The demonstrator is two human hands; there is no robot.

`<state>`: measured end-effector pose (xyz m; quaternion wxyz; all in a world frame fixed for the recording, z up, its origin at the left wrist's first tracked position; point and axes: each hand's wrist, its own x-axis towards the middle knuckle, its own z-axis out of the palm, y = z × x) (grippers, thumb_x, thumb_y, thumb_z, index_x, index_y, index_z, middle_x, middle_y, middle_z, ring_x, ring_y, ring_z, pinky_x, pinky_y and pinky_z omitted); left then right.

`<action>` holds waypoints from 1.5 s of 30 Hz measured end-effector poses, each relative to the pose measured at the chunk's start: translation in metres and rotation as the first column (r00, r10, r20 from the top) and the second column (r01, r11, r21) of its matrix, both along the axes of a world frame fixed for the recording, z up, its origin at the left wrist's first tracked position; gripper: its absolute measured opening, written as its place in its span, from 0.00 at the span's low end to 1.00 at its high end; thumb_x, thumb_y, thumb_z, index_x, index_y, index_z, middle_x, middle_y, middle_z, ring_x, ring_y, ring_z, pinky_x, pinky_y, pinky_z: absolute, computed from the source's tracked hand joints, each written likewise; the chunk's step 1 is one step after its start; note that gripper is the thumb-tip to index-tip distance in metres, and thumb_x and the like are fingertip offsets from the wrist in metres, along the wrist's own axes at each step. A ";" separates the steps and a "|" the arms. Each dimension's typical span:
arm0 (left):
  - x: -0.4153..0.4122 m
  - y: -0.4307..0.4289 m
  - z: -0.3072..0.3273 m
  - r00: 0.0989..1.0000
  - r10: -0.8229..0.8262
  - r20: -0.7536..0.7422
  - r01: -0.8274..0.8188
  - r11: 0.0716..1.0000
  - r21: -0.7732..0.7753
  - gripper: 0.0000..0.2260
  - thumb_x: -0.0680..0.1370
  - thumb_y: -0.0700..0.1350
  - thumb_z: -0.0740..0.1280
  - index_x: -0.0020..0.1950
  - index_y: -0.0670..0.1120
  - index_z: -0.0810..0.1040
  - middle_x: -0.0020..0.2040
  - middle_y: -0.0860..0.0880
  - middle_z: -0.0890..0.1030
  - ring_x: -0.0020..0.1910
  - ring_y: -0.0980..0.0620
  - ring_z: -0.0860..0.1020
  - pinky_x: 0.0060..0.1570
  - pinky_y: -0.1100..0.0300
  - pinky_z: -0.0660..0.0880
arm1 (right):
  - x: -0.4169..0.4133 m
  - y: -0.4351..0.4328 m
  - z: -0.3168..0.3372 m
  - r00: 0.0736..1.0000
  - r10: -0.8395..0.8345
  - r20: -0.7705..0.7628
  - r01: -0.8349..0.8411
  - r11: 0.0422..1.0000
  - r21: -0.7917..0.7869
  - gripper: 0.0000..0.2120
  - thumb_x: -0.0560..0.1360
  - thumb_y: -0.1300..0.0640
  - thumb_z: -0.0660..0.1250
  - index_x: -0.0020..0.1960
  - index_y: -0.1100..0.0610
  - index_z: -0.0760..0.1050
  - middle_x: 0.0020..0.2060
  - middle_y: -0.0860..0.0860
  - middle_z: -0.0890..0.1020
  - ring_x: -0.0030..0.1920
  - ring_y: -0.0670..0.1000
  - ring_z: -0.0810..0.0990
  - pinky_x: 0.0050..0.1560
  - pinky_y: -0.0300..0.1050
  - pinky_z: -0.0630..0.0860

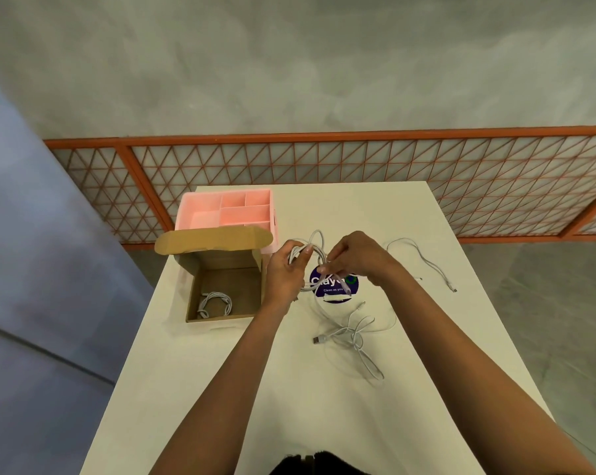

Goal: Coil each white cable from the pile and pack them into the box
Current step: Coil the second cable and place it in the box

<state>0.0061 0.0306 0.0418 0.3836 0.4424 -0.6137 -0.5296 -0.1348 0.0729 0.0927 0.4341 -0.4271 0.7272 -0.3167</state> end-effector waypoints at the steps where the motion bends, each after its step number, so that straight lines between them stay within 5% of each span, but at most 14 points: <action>1: 0.000 -0.001 -0.001 1.000 0.004 0.001 -0.004 1.000 -0.003 0.07 0.79 0.50 0.65 0.41 0.53 0.75 0.27 0.55 0.71 0.24 0.53 0.64 0.21 0.65 0.60 | -0.001 0.000 0.002 0.998 0.034 0.046 -0.035 0.999 0.026 0.11 0.66 0.64 0.77 0.45 0.67 0.79 0.34 0.57 0.82 0.34 0.52 0.81 0.44 0.42 0.80; 6: 0.003 -0.006 -0.007 1.000 -0.003 -0.021 0.002 1.000 -0.022 0.07 0.79 0.49 0.66 0.41 0.52 0.76 0.26 0.55 0.71 0.23 0.54 0.63 0.22 0.64 0.60 | -0.005 0.004 0.012 0.974 0.207 0.089 -0.210 0.977 0.026 0.11 0.75 0.64 0.68 0.56 0.65 0.80 0.40 0.53 0.81 0.40 0.47 0.75 0.39 0.33 0.70; 9: 0.004 -0.006 -0.008 1.000 0.013 0.000 -0.013 0.999 -0.045 0.06 0.79 0.48 0.65 0.42 0.52 0.76 0.27 0.55 0.74 0.21 0.60 0.66 0.21 0.66 0.62 | -0.007 0.005 0.016 0.971 0.237 0.030 -0.236 0.971 -0.040 0.09 0.77 0.62 0.66 0.53 0.57 0.83 0.43 0.56 0.81 0.44 0.51 0.72 0.44 0.42 0.67; 13: 0.004 -0.007 -0.010 0.999 0.036 0.000 -0.036 0.996 -0.084 0.06 0.80 0.46 0.64 0.45 0.44 0.75 0.27 0.55 0.72 0.22 0.62 0.67 0.22 0.71 0.62 | -0.010 0.010 0.025 0.966 0.259 -0.023 -0.260 0.959 -0.114 0.09 0.78 0.61 0.64 0.50 0.54 0.83 0.44 0.51 0.83 0.47 0.49 0.74 0.45 0.38 0.68; 17: 0.004 -0.010 -0.017 0.987 0.146 0.072 -0.135 0.981 -0.140 0.08 0.80 0.47 0.64 0.48 0.43 0.77 0.36 0.55 0.75 0.33 0.60 0.72 0.31 0.72 0.66 | -0.013 0.015 0.034 0.948 0.319 -0.010 -0.317 0.935 -0.158 0.09 0.77 0.60 0.65 0.48 0.52 0.84 0.44 0.48 0.78 0.49 0.57 0.74 0.54 0.47 0.70; 20: 0.003 -0.009 -0.020 0.982 0.178 0.069 -0.170 0.980 -0.107 0.09 0.80 0.49 0.63 0.48 0.44 0.77 0.38 0.53 0.76 0.36 0.60 0.72 0.34 0.70 0.67 | -0.017 0.020 0.039 0.942 0.336 0.011 -0.329 0.927 -0.183 0.08 0.78 0.61 0.64 0.49 0.55 0.83 0.43 0.46 0.76 0.48 0.52 0.73 0.51 0.40 0.68; 26: 0.001 -0.012 -0.020 0.976 0.205 0.069 -0.201 0.978 -0.060 0.09 0.80 0.50 0.64 0.49 0.45 0.78 0.41 0.52 0.77 0.39 0.58 0.73 0.38 0.66 0.69 | -0.019 0.024 0.029 0.972 0.175 0.155 -0.142 0.969 -0.203 0.09 0.79 0.61 0.62 0.47 0.57 0.81 0.34 0.38 0.76 0.38 0.41 0.71 0.38 0.27 0.69; 34: 0.008 -0.026 -0.023 0.970 0.212 0.118 -0.202 0.975 -0.094 0.10 0.80 0.51 0.63 0.48 0.44 0.77 0.42 0.47 0.78 0.40 0.52 0.74 0.35 0.62 0.67 | 0.004 0.022 0.017 0.969 0.174 0.174 -0.126 0.958 -0.258 0.12 0.79 0.61 0.62 0.42 0.53 0.81 0.45 0.48 0.76 0.48 0.47 0.73 0.51 0.38 0.68; 39: 0.017 -0.027 -0.019 0.995 0.063 0.075 -0.065 0.998 0.018 0.07 0.80 0.53 0.62 0.48 0.51 0.75 0.34 0.52 0.73 0.32 0.55 0.69 0.33 0.59 0.67 | -0.002 0.018 0.019 0.964 0.047 0.262 0.025 0.964 -0.266 0.11 0.80 0.60 0.61 0.42 0.53 0.79 0.45 0.43 0.79 0.45 0.41 0.73 0.46 0.37 0.67; 45: 0.024 -0.012 -0.009 0.954 -0.176 -0.243 0.225 0.955 0.192 0.17 0.83 0.55 0.51 0.47 0.45 0.70 0.29 0.54 0.59 0.25 0.59 0.59 0.29 0.67 0.65 | -0.017 0.014 0.011 0.873 -0.191 0.448 0.294 0.940 -0.172 0.10 0.80 0.62 0.59 0.46 0.56 0.78 0.41 0.47 0.76 0.43 0.43 0.72 0.41 0.37 0.66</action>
